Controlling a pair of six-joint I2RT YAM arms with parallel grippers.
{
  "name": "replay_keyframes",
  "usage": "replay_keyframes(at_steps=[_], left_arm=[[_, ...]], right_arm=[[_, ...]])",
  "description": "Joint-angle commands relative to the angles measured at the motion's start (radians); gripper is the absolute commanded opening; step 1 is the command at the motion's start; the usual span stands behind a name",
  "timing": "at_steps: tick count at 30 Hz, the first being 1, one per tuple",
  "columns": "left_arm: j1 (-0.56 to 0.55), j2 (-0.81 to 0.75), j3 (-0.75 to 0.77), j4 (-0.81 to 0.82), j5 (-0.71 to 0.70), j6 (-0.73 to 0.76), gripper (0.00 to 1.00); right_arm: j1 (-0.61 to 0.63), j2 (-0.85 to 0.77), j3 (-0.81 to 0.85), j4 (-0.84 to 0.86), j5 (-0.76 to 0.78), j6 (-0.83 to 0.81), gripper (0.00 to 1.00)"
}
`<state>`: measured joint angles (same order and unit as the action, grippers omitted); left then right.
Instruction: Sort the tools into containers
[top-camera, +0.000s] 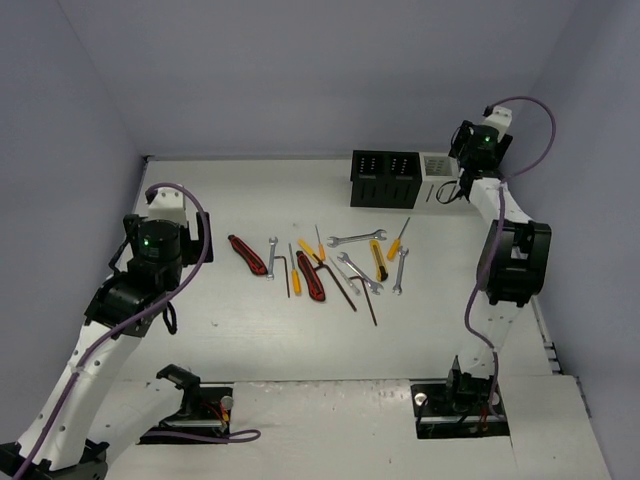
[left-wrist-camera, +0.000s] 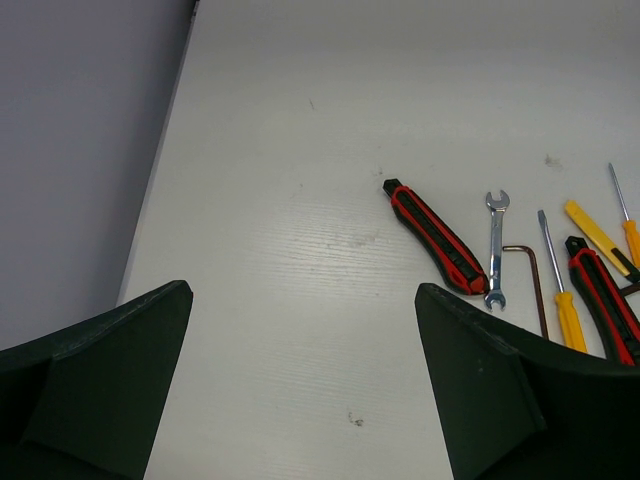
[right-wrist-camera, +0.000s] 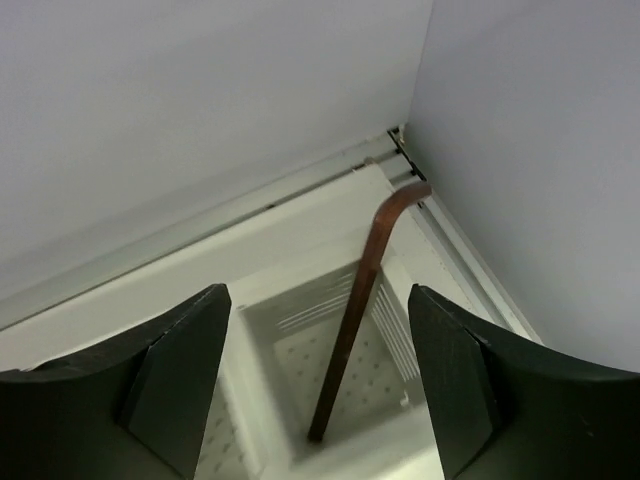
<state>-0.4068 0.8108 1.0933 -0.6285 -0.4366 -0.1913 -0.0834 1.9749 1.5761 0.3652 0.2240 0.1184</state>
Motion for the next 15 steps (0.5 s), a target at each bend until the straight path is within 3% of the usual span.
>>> replay_keyframes(at_steps=[1,6,8,15], left_arm=[[-0.003,-0.007,0.08,0.039,0.021,-0.005,0.91],[-0.002,0.012,0.11,0.035,0.093,0.006,0.91],[-0.001,0.026,0.125,0.026,0.109,0.011,0.91],[-0.001,0.047,0.129,-0.004,0.112,0.023,0.91]], right_arm=[[0.082,-0.27,0.009,-0.099,-0.045,-0.02,0.72],[0.23,-0.399,-0.075,-0.284,-0.162,-0.022,0.64],[0.319,-0.416,-0.099,-0.433,-0.169,-0.046,0.62],[0.59,-0.442,-0.269,-0.597,-0.247,-0.007,0.6]])
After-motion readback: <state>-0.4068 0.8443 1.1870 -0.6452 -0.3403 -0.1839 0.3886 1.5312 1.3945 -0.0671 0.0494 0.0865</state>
